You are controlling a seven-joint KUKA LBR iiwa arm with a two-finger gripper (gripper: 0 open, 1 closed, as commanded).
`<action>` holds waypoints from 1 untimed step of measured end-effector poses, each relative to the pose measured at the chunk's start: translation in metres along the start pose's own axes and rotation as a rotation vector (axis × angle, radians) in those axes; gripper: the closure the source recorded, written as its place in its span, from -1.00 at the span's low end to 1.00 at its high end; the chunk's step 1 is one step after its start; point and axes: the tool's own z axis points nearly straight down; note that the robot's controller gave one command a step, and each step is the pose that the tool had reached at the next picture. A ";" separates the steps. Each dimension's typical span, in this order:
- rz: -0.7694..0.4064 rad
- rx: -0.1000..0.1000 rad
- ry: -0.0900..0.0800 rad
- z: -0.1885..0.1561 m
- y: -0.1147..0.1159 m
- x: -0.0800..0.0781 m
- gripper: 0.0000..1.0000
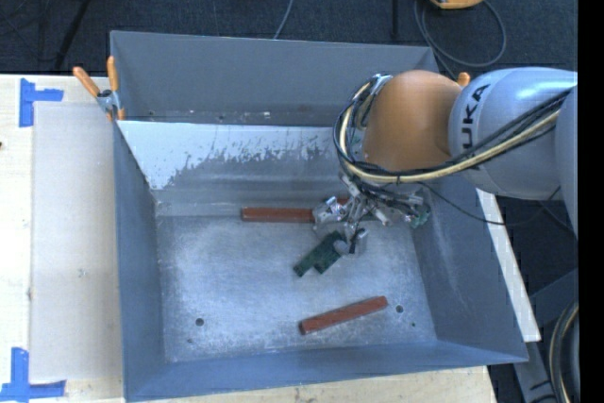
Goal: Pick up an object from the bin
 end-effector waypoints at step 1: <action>-0.386 0.002 -0.004 -0.129 0.033 -0.017 1.00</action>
Offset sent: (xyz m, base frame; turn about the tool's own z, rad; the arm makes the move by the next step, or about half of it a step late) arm -0.0074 0.0349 0.1261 -0.3865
